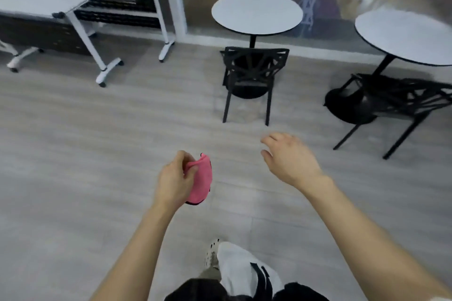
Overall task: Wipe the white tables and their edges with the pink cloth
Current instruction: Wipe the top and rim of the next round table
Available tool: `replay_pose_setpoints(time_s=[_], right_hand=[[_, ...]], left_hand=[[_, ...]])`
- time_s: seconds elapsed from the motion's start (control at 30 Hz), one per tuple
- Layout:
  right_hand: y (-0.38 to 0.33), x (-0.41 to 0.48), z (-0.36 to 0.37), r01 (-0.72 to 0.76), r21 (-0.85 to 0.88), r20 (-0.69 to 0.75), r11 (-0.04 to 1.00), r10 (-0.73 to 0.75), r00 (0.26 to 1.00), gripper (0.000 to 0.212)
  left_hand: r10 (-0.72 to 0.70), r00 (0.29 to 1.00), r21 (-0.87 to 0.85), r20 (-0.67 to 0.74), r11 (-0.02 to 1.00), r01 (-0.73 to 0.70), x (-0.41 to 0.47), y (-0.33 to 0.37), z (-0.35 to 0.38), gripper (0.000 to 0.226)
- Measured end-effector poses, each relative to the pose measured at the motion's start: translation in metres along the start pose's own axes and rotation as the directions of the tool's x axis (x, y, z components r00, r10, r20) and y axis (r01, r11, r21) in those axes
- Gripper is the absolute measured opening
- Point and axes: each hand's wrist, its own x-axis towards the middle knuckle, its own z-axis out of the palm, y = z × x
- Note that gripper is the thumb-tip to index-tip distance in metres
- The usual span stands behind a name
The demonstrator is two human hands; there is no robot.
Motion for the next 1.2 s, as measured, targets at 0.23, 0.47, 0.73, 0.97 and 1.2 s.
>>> replay_pose_setpoints(time_s=[0.23, 0.47, 0.73, 0.97, 1.2], right_hand=[[0.112, 0.061, -0.005, -0.294, 0.042, -0.023, 0.955, 0.295, 0.955, 0.030], [0.256, 0.125, 0.002, -0.390, -0.001, -0.021, 0.921, 0.390, 0.921, 0.032], [0.408, 0.218, -0.010, -0.288, 0.013, -0.038, 0.958, 0.288, 0.957, 0.019], [0.501, 0.302, -0.016, -0.242, 0.011, -0.054, 0.970, 0.242, 0.969, 0.019], [0.593, 0.415, -0.020, -0.211, -0.015, -0.135, 0.977, 0.207, 0.969, 0.010]], left_hand=[[0.209, 0.959, 0.053, 0.193, 0.973, -0.223, 0.172, 0.104, 0.064, 0.014], [0.282, 0.933, 0.024, 0.226, 0.955, -0.294, 0.307, 0.209, 0.168, 0.012], [0.270, 0.954, -0.026, 0.128, 0.963, -0.269, 0.409, 0.320, 0.250, 0.014], [0.247, 0.962, -0.034, 0.114, 0.969, -0.245, 0.492, 0.385, 0.304, 0.014], [0.273, 0.953, -0.078, 0.130, 0.961, -0.264, 0.617, 0.443, 0.366, 0.013]])
